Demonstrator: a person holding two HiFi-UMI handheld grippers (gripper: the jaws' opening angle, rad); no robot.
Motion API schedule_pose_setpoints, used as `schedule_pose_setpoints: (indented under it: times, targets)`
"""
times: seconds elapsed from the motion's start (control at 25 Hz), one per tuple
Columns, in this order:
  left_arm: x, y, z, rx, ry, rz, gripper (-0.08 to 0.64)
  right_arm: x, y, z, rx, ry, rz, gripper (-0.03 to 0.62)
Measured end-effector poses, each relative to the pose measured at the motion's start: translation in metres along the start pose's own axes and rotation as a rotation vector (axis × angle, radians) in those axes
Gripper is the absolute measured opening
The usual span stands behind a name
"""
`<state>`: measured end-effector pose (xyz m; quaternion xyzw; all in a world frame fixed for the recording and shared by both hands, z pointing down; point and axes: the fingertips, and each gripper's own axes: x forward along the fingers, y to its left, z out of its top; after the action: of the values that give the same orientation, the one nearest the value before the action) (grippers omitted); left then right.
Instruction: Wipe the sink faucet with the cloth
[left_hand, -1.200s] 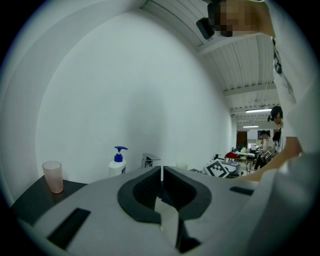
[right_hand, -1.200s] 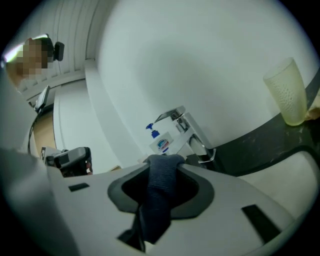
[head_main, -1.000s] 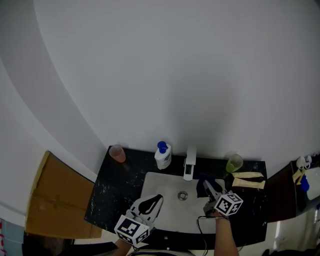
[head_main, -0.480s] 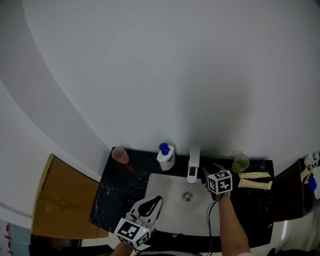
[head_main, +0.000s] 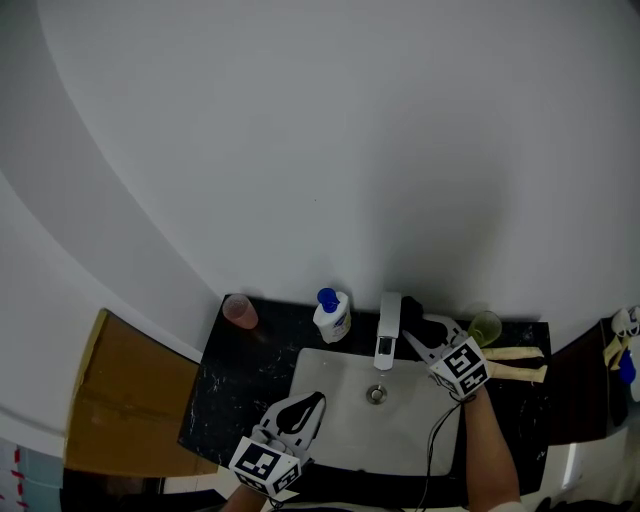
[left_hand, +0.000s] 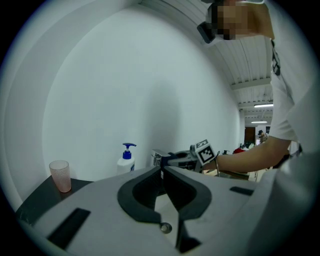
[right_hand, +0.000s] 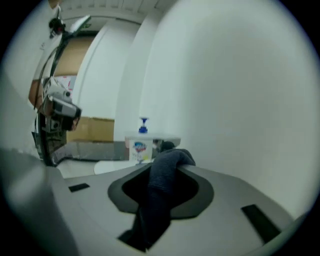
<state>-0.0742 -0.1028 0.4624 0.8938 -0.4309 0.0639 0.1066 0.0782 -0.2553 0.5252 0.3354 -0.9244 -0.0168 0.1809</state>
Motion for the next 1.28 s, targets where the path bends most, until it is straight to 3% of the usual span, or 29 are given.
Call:
schedule_pose_setpoints:
  times: [0.08,0.12,0.32,0.44,0.6,0.8,0.88,1.12,1.28]
  targets:
    - [0.001,0.001,0.000,-0.002,0.001,0.000,0.016,-0.014,-0.010,0.028,0.004,-0.080,-0.022,0.107]
    - [0.002,0.001,0.000,-0.003,0.001,0.001,0.015,-0.016,-0.012,0.030,-0.021,-0.063,-0.028,0.107]
    - [0.003,-0.003,0.000,-0.004,-0.001,-0.002,0.016,0.010,0.001,-0.051,-0.277,0.322,-0.011,0.107]
    - [0.001,-0.001,0.004,-0.003,0.011,0.014,0.017,0.030,0.023,-0.080,-0.334,0.405,0.056,0.107]
    - [0.000,0.000,0.002,-0.004,0.005,0.016,0.017,0.029,0.030,-0.060,-0.387,0.350,0.055,0.107]
    - [0.000,-0.002,0.002,-0.009,0.004,0.002,0.017,-0.015,0.004,0.020,-0.426,0.154,-0.104,0.107]
    - [0.001,-0.003,-0.002,-0.008,-0.002,-0.006,0.016,-0.018,-0.001,0.019,-0.465,0.189,-0.109,0.107]
    - [-0.003,-0.003,-0.003,-0.007,0.000,-0.008,0.017,0.016,0.023,-0.072,-0.667,0.478,-0.003,0.107]
    - [-0.007,-0.002,-0.003,-0.006,-0.003,0.000,0.015,0.024,0.033,-0.065,-0.721,0.456,-0.011,0.107]
